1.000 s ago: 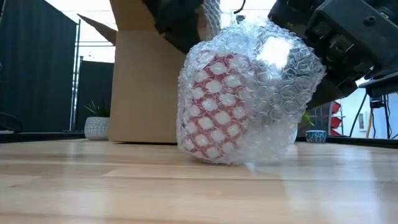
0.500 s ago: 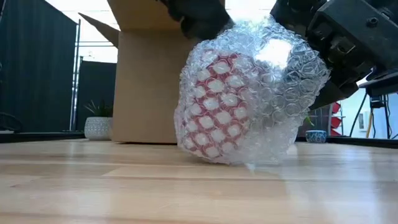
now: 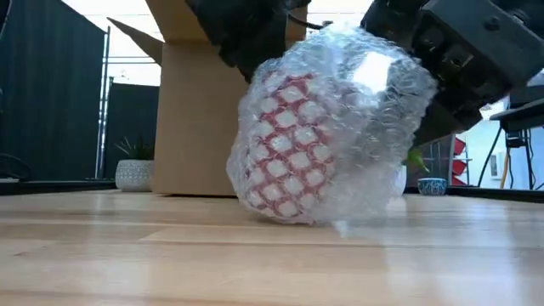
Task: Wrap mug
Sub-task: Wrap the red mug with bubble wrap
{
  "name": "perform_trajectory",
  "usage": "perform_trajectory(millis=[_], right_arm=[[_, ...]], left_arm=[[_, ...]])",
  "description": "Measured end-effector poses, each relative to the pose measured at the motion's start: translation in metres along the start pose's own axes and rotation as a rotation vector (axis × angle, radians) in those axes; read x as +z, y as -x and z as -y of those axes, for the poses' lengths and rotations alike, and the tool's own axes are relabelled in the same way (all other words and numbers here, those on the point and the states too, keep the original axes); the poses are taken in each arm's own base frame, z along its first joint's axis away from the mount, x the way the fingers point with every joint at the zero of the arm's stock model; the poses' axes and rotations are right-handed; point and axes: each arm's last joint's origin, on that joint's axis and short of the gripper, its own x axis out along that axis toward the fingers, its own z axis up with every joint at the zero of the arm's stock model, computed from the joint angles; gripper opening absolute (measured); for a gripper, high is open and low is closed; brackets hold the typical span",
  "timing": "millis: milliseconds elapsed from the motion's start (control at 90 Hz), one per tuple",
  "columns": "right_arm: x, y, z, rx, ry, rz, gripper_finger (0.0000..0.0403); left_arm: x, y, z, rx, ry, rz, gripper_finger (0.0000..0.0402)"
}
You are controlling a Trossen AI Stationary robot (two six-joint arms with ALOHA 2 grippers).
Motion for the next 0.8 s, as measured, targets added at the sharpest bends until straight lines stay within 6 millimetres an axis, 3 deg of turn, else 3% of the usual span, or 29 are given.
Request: perform_trajectory(millis=[311, 544, 800], right_arm=[[0.008, 0.001, -0.004, 0.002, 0.062, 0.011, 0.0045], [0.013, -0.002, -0.002, 0.002, 0.059, 0.006, 0.0045], [0.014, -0.003, -0.001, -0.003, 0.058, 0.006, 0.0045]], left_arm=[[-0.006, -0.004, -0.003, -0.021, -0.03, -0.058, 0.0238], [-0.007, -0.034, 0.004, -0.025, -0.058, -0.137, 0.0237], [0.0, -0.049, 0.016, -0.063, -0.077, -0.158, 0.0237]])
